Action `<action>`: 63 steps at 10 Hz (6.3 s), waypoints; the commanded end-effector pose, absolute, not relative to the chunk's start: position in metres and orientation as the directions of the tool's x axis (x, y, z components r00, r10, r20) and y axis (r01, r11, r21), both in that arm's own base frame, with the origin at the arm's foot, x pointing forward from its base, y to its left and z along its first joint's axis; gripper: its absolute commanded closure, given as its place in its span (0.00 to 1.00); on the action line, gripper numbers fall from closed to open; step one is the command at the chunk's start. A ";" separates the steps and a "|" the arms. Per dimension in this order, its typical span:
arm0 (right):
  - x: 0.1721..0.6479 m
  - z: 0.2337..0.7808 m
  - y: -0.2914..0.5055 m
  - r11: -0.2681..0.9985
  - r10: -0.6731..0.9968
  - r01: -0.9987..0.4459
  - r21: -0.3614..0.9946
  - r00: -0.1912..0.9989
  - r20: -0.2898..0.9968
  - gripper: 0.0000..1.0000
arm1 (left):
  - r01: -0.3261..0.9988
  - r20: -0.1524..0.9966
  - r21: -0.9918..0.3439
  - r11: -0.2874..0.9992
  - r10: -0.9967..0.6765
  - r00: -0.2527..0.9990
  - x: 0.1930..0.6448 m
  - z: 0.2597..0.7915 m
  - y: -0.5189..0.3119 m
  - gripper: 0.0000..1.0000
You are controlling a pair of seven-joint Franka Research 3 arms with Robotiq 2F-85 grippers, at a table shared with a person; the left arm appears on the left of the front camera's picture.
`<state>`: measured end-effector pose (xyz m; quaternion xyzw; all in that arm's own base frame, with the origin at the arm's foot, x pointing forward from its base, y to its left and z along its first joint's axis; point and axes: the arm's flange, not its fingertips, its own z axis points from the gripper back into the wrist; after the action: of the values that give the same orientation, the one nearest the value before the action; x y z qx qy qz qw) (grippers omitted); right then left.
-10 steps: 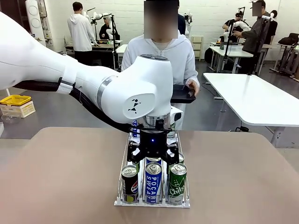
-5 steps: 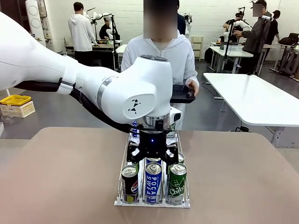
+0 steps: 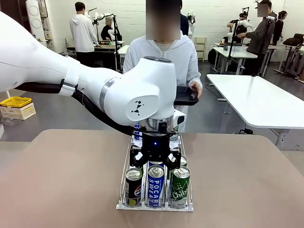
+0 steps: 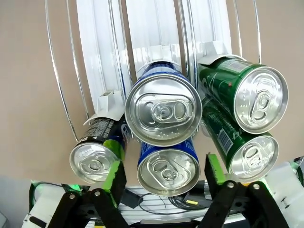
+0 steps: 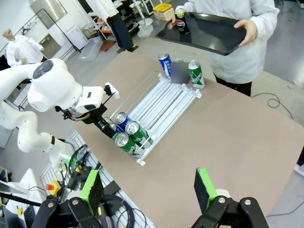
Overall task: Retrieve and hand over the desired beverage to the person.
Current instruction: Pick up another can of the same type that the person held from the Automatic Can Dispenser, then place the picked can on the Handle tray extended by the person.
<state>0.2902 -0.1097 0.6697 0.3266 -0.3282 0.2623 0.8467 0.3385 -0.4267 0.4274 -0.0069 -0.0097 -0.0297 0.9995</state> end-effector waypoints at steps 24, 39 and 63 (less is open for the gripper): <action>0.292 0.670 -0.109 0.624 0.219 -0.679 0.387 0.627 0.747 0.00 | 0.201 0.130 -0.059 0.978 -0.192 0.973 0.324 0.694 -0.369 1.00; 0.292 0.670 -0.109 0.624 0.219 -0.679 0.387 0.627 0.747 0.00 | 0.201 0.130 -0.059 0.978 -0.192 0.973 0.324 0.694 -0.369 1.00; 0.292 0.670 -0.109 0.624 0.219 -0.679 0.387 0.627 0.747 0.00 | 0.242 0.140 -0.008 0.970 -0.239 0.961 0.531 0.637 -0.503 0.42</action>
<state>0.2901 -0.1098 0.6697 0.3265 -0.3282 0.2622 0.8467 0.5136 -0.4865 0.6101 -0.0071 -0.0811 -0.1136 0.9902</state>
